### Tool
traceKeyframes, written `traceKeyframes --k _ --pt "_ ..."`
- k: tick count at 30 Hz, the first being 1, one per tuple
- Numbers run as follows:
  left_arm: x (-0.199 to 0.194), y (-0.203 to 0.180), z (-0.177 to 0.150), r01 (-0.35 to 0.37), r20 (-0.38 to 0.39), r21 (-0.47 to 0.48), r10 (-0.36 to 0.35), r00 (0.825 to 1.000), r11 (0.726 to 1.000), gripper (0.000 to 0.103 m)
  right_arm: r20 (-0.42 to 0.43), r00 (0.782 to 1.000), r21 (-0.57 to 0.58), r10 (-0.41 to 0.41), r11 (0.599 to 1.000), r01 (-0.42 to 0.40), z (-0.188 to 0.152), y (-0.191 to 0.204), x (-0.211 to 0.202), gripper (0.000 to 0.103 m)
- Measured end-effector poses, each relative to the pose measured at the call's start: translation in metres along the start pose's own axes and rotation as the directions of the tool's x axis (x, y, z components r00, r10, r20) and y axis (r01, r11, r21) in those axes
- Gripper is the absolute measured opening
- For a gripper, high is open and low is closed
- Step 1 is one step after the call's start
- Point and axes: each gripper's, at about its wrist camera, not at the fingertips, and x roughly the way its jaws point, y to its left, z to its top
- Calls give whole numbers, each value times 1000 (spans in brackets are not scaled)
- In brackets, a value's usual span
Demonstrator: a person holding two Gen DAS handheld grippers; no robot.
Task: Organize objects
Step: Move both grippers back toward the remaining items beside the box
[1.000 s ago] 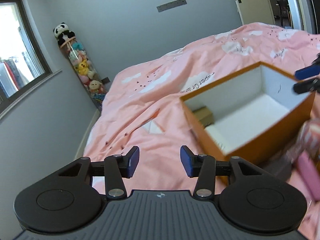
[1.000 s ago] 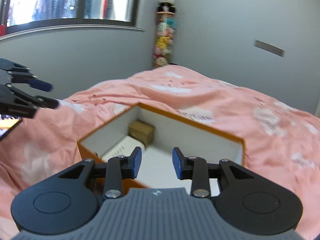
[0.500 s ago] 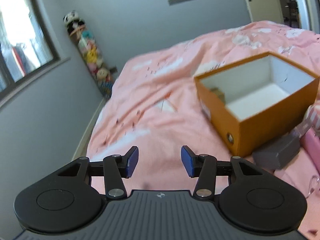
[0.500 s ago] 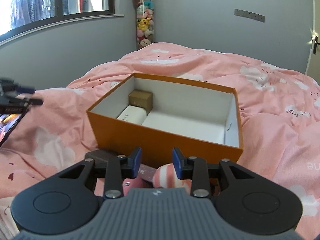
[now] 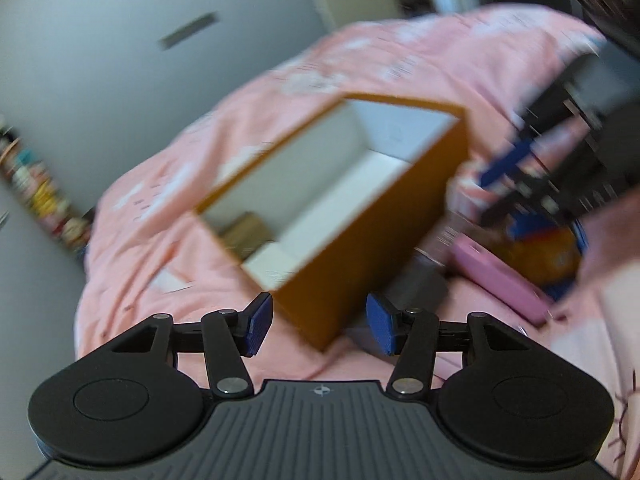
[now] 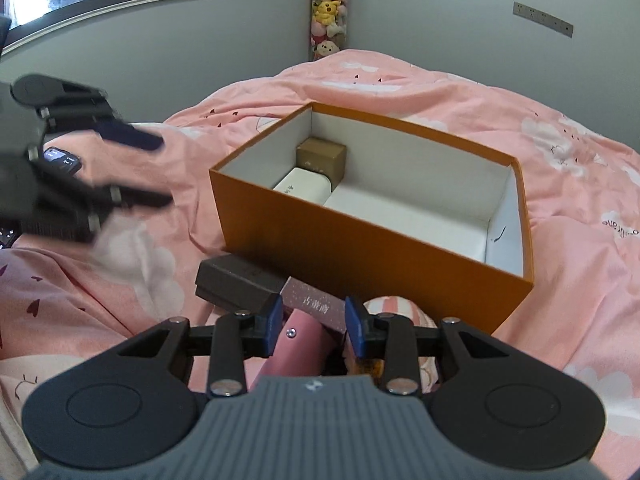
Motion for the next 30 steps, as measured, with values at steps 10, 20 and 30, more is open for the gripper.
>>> traceKeyframes --k 10,20,30 --pt "49 -57 -10 59 -85 299 -36 996 953 62 -32 999 7 11 1000 -11 -3 0 7 36" --pt "78 -79 -13 65 -123 392 -18 992 918 61 -49 998 11 28 1000 -27 -3 -1 12 36" --pt "79 -70 -15 77 -159 272 -34 987 959 49 -59 998 -6 28 1000 -29 -2 -2 14 36"
